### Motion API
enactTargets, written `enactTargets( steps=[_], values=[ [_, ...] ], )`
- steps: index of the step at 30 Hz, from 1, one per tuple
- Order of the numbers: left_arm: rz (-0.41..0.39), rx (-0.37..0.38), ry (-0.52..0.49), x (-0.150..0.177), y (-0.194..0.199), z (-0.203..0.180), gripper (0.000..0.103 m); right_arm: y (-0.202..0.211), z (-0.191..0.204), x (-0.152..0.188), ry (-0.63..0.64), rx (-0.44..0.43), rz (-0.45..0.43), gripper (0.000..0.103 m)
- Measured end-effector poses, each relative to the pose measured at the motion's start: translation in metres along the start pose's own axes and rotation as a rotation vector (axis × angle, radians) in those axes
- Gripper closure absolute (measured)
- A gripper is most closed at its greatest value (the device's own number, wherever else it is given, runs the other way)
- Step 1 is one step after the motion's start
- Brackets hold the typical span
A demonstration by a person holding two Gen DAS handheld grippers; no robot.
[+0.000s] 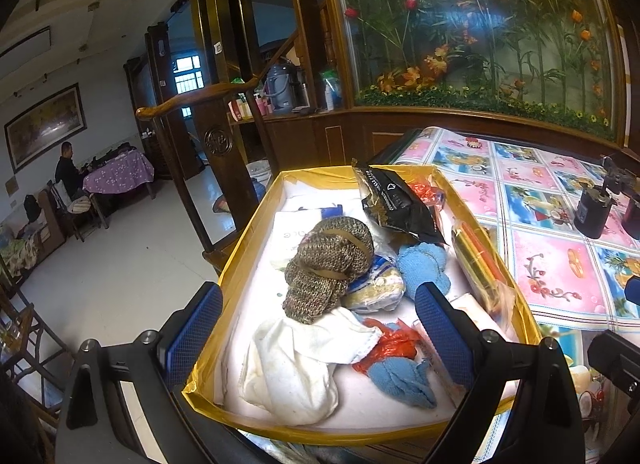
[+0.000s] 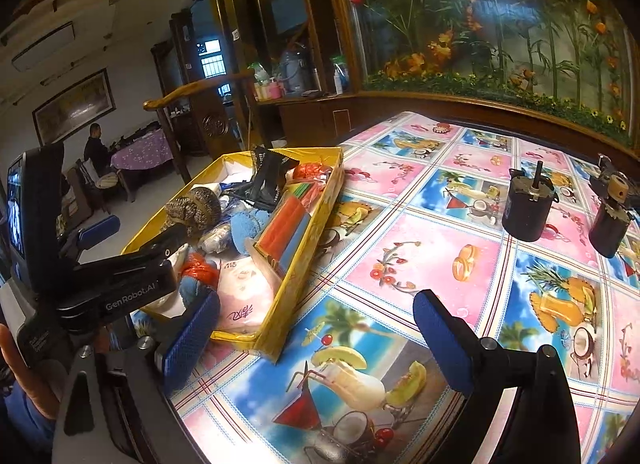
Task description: Organize soft objects
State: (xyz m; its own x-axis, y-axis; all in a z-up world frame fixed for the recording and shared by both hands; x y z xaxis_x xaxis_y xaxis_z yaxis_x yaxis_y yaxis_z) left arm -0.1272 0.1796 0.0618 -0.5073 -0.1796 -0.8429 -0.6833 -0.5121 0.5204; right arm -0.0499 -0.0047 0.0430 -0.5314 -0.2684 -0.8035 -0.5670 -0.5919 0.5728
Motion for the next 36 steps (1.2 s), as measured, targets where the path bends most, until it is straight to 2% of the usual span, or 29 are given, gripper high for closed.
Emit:
enactTargets(
  steps=[7,14,18,26,30,36],
  values=[
    [0.0,0.033,0.002,0.0,0.006,-0.005,0.006,0.003,-0.012,-0.002,-0.046,0.027,-0.011,0.004],
    [-0.015,0.157,-0.064,0.001,0.024,-0.037,0.006,0.016,-0.029,0.001,-0.068,0.094,-0.033,0.004],
    [-0.021,0.231,-0.112,0.003,0.035,-0.065,0.006,0.035,-0.047,0.006,-0.062,0.19,-0.072,0.004],
    [0.036,0.405,-0.189,0.005,0.04,-0.131,0.006,0.085,-0.099,0.024,-0.131,0.396,-0.098,0.004],
    [0.046,0.453,-0.222,0.007,0.043,-0.16,0.006,0.102,-0.124,0.037,-0.195,0.533,-0.055,0.004],
    [0.068,0.52,-0.291,0.016,0.05,-0.201,0.006,0.112,-0.146,0.055,-0.27,0.608,0.004,0.004]
  ],
)
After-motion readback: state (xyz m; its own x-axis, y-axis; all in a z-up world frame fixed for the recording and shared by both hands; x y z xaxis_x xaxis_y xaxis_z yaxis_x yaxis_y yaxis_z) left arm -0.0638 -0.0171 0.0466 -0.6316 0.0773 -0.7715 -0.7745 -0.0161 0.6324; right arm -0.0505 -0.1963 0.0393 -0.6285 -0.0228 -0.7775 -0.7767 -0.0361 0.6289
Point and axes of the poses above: each gripper's, at about its wrist camera, not at the fingertips, and y roughly against the way its jaws point, z to its left, x to its underside, the point moved 1 cm from there along -y, roughly the way its jaws point, and after that the axes turned 2 degrees about x, right-handed, at the moved point
